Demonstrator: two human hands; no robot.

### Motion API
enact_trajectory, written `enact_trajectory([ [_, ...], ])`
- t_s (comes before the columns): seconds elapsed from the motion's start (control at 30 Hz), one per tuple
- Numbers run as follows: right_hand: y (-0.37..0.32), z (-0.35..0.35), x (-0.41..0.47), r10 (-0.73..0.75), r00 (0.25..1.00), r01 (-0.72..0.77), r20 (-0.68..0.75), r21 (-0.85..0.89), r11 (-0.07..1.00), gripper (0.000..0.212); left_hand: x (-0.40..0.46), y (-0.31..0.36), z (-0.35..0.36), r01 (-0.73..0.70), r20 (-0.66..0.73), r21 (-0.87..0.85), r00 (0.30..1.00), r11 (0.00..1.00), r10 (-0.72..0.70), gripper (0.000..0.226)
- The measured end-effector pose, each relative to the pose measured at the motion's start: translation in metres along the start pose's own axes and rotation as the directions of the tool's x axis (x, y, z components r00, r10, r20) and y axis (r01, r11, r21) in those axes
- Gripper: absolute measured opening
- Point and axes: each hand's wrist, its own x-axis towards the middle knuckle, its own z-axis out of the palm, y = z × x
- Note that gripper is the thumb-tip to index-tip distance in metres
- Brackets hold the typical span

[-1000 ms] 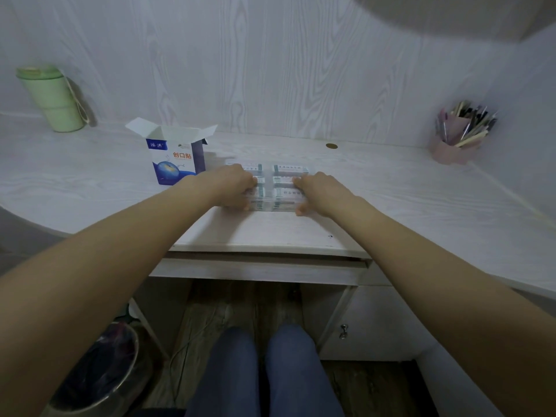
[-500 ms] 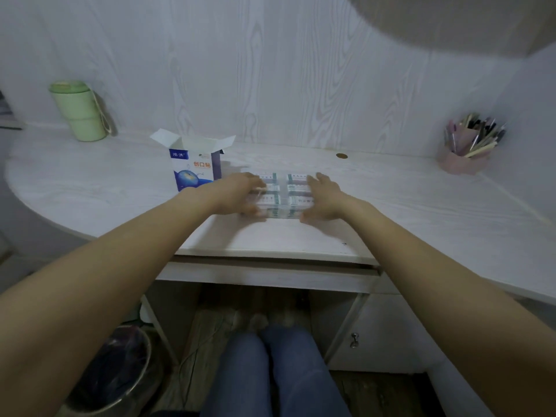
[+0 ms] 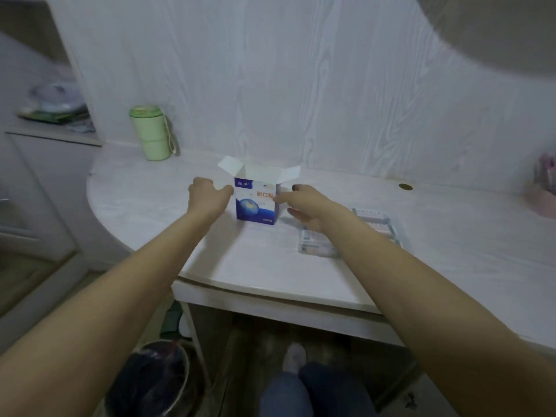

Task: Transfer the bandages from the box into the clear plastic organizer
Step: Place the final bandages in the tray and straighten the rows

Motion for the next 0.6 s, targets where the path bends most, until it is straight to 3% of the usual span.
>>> enact_trajectory([
  [0.1,0.001,0.015,0.014,-0.051,0.998,0.051,0.035,-0.009,0.999,0.052,0.01,-0.003,0.002,0.037,0.287,-0.165,0.958,0.986,0.012,0.052],
  [0.2,0.001,0.028,0.022,-0.132,0.991,0.132,0.02,-0.034,0.991,0.046,0.01,-0.004,-0.004,0.019,0.355,-0.299,0.93,0.954,0.093,0.021],
  [0.37,-0.011,0.06,-0.006,-0.231,0.972,0.23,0.051,0.035,0.973,0.042,-0.011,-0.025,-0.053,-0.177,0.134,-0.333,0.963,0.926,0.232,0.022],
  [0.6,-0.025,0.167,-0.063,-0.26,0.913,0.257,0.314,0.053,0.965,0.035,-0.064,-0.093,-0.139,-0.12,-0.125,-0.407,0.989,0.905,0.075,0.035],
])
